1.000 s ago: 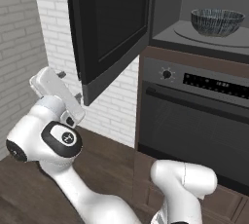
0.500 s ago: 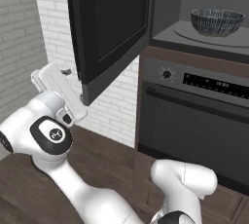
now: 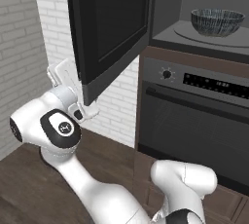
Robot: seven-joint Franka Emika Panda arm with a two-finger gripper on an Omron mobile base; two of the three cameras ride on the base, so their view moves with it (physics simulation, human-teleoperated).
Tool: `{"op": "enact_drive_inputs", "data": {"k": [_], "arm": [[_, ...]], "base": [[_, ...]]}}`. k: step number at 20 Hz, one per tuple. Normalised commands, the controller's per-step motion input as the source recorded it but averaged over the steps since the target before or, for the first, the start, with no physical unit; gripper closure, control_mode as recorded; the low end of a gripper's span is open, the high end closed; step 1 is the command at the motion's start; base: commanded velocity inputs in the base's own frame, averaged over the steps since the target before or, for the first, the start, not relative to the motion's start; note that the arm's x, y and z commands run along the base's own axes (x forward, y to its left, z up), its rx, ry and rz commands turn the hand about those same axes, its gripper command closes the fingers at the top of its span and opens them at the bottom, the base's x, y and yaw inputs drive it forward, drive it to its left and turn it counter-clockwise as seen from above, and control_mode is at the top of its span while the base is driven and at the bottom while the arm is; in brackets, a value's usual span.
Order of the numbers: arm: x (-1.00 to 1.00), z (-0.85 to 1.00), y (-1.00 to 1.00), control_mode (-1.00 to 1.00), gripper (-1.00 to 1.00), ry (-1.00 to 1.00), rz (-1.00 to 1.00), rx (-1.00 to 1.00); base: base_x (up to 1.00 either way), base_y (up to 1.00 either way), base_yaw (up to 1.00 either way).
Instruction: Pick the squash from the sink and place it in the bowl. Then pick the bowl and place it in the microwave. Then close the microwave door and press the start button.
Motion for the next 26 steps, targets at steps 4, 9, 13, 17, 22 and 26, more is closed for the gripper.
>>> {"op": "enact_drive_inputs", "data": {"k": [4,9,13,17,22,26], "arm": [[-0.21,0.19,-0.53,-1.00,-1.00,-0.05,-0.04,0.05],[-0.25,0.42,-0.33,-1.00,-1.00,-0.09,0.00,0.04],[-0.22,0.44,-0.40,-1.00,-1.00,-0.08,0.00,0.06],[-0.21,0.46,-0.68,-1.00,-1.00,-0.04,0.00,0.12],[-0.14,0.66,-0.71,-1.00,-1.00,0.00,0.00,0.16],[-0.06,0.55,-0.80,-1.00,-1.00,0.00,0.00,0.17]], "base": [[0.00,0.00,0.00],[0.00,0.00,0.00],[0.00,0.00,0.00],[0.00,0.00,0.00],[0.00,0.00,0.00],[0.00,0.00,0.00]]}}
